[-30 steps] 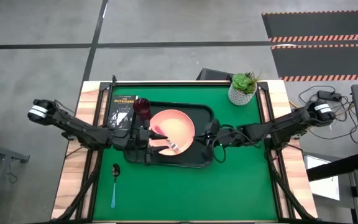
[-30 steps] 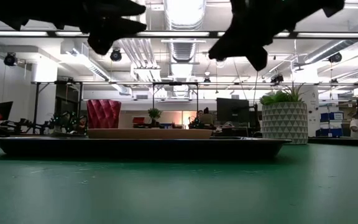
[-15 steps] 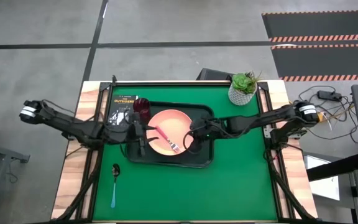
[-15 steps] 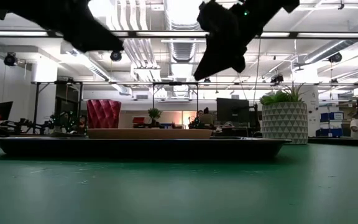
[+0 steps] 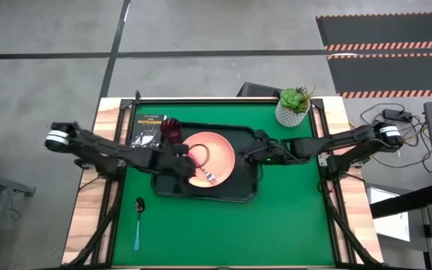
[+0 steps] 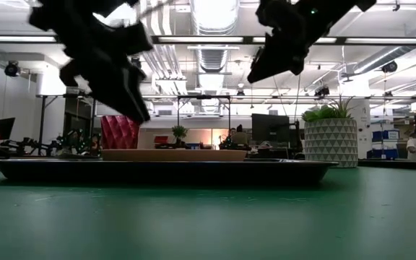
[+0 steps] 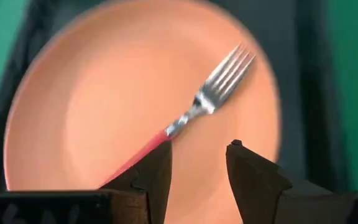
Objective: Pick and place plate/cup/fork/spoon on tray
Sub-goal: Put the pink fork on the black table tray
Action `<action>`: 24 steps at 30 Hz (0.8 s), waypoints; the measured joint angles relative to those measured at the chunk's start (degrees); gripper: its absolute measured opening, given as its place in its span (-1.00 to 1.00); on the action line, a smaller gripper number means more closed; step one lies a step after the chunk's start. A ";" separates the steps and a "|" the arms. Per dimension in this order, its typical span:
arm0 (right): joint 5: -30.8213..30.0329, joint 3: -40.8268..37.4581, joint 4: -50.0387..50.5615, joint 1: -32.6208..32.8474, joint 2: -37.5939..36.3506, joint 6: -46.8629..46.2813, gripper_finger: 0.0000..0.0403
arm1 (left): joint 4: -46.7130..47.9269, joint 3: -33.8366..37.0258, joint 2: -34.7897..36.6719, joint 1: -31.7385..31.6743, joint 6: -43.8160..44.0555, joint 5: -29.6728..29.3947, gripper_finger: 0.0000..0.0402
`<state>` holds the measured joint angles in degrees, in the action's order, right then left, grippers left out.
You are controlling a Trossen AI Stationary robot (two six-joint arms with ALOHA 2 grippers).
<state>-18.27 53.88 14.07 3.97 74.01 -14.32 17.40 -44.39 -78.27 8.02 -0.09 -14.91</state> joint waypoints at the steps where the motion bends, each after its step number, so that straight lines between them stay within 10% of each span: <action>1: 0.02 -0.97 -1.41 0.00 -0.87 0.75 -0.96 | 2.28 -1.92 -2.13 -0.74 -0.69 0.18 -0.34; 24: 0.19 -14.88 -12.77 0.00 -17.13 6.35 -0.96 | 0.01 -7.36 -14.61 -12.01 -24.51 13.63 -0.13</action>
<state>-18.08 39.01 1.30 3.97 56.88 -7.97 17.41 -51.75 -92.88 -3.99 -24.59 -1.28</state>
